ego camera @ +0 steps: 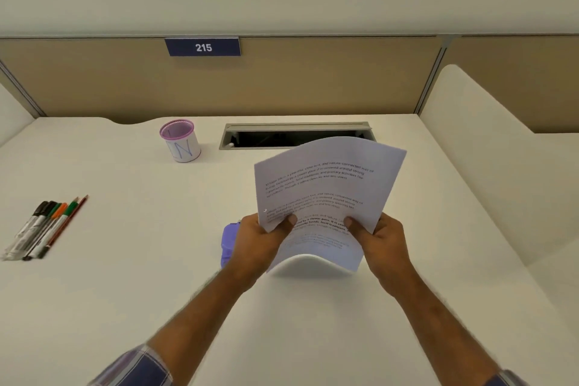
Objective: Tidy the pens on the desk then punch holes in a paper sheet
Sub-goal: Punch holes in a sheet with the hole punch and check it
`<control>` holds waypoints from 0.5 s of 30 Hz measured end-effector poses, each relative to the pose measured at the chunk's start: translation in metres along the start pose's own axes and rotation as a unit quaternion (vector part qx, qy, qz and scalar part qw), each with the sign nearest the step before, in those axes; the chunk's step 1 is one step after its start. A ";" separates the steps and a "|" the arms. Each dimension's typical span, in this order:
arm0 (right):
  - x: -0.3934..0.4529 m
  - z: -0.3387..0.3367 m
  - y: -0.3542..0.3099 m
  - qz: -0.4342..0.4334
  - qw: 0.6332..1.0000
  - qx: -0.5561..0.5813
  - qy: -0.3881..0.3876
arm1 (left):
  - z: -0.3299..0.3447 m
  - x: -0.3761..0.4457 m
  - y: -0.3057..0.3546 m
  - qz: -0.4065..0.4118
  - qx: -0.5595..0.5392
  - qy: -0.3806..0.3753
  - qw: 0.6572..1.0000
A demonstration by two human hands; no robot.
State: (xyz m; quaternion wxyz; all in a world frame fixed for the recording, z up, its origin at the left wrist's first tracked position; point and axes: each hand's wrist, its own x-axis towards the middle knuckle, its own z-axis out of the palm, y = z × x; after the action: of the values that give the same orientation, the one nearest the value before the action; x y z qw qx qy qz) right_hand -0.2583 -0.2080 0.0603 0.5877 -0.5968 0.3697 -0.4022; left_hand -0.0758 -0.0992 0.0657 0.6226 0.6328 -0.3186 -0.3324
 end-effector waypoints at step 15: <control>0.003 -0.003 0.012 0.011 0.999 -0.051 -0.011 | 0.004 -0.001 -0.016 -0.018 0.039 0.013 0.999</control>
State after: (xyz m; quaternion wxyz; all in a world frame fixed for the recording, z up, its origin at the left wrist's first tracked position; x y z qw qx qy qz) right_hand -0.2590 -0.2125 0.0481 0.5650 -0.6261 0.3900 -0.3697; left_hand -0.0797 -0.1008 0.0498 0.5954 0.6667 -0.3117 -0.3222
